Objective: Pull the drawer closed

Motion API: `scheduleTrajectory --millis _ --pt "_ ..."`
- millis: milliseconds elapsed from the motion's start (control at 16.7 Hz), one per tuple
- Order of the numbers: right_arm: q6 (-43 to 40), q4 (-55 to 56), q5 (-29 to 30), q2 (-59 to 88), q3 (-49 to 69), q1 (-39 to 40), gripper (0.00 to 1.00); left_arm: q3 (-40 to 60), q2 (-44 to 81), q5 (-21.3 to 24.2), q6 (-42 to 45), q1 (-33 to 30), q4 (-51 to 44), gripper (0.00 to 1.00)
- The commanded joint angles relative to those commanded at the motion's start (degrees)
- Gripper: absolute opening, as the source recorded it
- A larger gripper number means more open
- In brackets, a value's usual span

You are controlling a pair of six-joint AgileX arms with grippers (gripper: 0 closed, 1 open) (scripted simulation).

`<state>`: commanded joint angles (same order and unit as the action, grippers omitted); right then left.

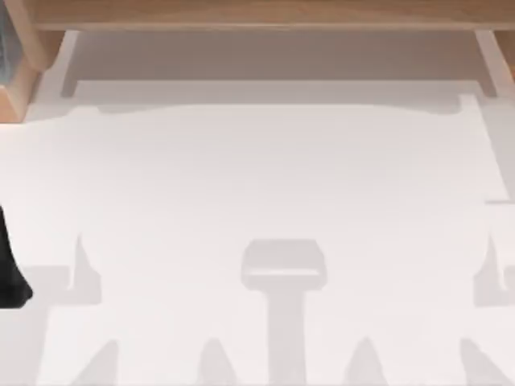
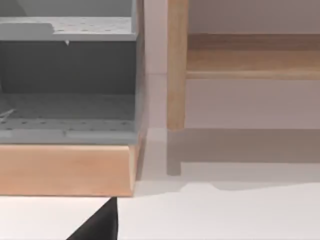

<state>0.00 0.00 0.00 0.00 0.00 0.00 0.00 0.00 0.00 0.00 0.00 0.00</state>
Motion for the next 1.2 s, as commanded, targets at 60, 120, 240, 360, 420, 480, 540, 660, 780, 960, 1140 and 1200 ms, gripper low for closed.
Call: scheduleTrajectory --millis 60,120,240,360,420,480,540,660,780,960,1140,1200 --pt "0.00 0.00 0.00 0.00 0.00 0.00 1.00 0.00 0.00 0.00 0.00 0.00 0.00 1.00" --pt "0.00 0.08 -0.07 0.09 0.08 -0.06 1.00 0.00 0.00 0.00 0.00 0.00 0.00 1.00" --pt "0.02 1.62 -1.39 1.99 1.56 -1.33 1.00 0.00 0.00 0.00 0.00 0.00 0.00 1.00" --pt "0.04 4.61 -4.13 6.36 4.44 -4.05 1.00 0.00 0.00 0.00 0.00 0.00 0.00 1.00" --pt "0.06 6.50 -5.91 9.47 6.26 -5.87 1.00 0.00 0.00 0.00 0.00 0.00 0.00 1.00" --pt "0.09 8.56 -7.90 13.17 8.24 -7.91 1.00 0.00 0.00 0.00 0.00 0.00 0.00 1.00" --pt "0.12 10.75 -10.03 17.38 10.35 -10.11 1.00 0.00 0.00 0.00 0.00 0.00 0.00 1.00" --pt "0.22 15.42 -14.61 26.92 14.82 -14.88 1.00 0.00 0.00 0.00 0.00 0.00 0.00 1.00" --pt "0.36 20.24 -19.38 37.08 19.44 -19.81 1.00 0.00 0.00 0.00 0.00 0.00 0.00 1.00" --pt "0.63 27.26 -26.30 52.04 26.17 -26.90 1.00 0.00 0.00 0.00 0.00 0.00 0.00 1.00" --pt "0.91 33.04 -32.04 64.39 31.73 -32.71 1.00 0.00 0.00 0.00 0.00 0.00 0.00 1.00" --pt "0.98 34.58 -33.54 67.46 33.20 -34.21 1.00 0.00 0.00 0.00 0.00 0.00 0.00 1.00"
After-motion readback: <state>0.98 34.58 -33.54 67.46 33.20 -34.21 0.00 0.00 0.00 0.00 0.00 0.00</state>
